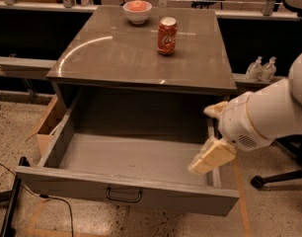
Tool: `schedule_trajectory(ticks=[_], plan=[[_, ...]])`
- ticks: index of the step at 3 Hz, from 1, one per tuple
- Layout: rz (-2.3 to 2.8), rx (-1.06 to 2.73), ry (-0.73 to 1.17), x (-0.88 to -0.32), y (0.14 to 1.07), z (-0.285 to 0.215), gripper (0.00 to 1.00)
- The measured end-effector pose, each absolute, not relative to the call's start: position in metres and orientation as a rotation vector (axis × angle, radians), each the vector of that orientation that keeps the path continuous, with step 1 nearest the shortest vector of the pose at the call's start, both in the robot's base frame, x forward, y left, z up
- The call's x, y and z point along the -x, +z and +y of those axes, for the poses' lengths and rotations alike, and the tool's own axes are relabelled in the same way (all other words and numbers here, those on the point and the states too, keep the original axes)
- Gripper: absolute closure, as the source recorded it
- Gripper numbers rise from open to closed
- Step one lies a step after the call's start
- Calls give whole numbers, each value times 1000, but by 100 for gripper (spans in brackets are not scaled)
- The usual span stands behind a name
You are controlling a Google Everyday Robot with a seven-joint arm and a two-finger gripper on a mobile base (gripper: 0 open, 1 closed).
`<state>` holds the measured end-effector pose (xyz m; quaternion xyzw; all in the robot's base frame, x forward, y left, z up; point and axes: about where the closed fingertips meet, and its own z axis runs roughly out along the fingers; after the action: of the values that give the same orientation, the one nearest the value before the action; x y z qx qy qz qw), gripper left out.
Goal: Close top drawer
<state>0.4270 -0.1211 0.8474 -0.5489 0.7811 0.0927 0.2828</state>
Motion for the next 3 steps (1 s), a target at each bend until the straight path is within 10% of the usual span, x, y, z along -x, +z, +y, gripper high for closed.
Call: schedule_trajectory(ticks=[3], plan=[[2125,1551,341,-369,777,-94,88]])
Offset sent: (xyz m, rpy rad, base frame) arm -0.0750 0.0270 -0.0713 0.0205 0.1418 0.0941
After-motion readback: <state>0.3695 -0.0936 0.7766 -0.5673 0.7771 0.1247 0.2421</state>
